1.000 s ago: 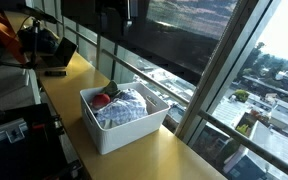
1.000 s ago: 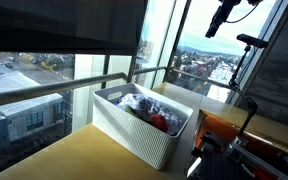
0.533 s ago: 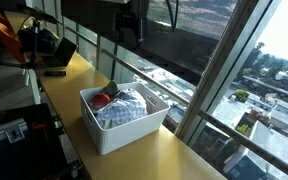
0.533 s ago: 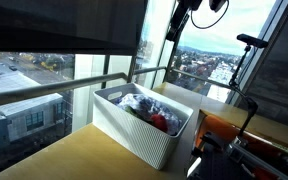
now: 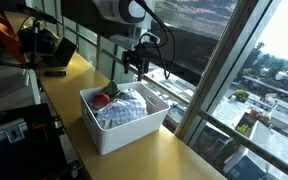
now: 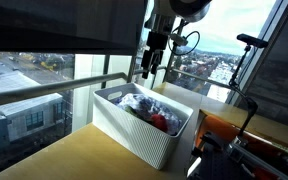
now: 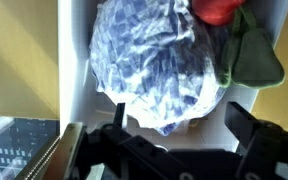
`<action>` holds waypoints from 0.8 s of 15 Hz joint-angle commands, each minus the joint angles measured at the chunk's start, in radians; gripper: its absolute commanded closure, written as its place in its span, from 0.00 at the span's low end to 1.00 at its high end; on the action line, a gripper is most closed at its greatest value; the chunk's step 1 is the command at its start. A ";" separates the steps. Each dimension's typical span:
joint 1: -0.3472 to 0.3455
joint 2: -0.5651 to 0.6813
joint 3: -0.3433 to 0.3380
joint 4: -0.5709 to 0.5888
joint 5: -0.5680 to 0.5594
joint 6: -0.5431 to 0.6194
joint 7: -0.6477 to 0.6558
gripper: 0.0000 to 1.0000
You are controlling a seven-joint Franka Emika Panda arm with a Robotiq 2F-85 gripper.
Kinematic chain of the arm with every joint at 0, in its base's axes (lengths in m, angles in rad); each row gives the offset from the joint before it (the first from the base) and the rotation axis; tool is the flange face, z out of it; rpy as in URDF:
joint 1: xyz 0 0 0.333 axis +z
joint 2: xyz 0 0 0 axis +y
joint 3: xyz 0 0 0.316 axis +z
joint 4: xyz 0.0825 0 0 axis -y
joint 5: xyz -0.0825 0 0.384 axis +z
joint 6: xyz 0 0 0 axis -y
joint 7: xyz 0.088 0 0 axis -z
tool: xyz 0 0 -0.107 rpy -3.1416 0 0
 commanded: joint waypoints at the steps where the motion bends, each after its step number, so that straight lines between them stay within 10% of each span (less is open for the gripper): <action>1: -0.022 0.117 -0.029 0.070 -0.027 0.007 0.018 0.00; 12: -0.032 0.309 -0.039 0.063 -0.013 0.037 0.058 0.00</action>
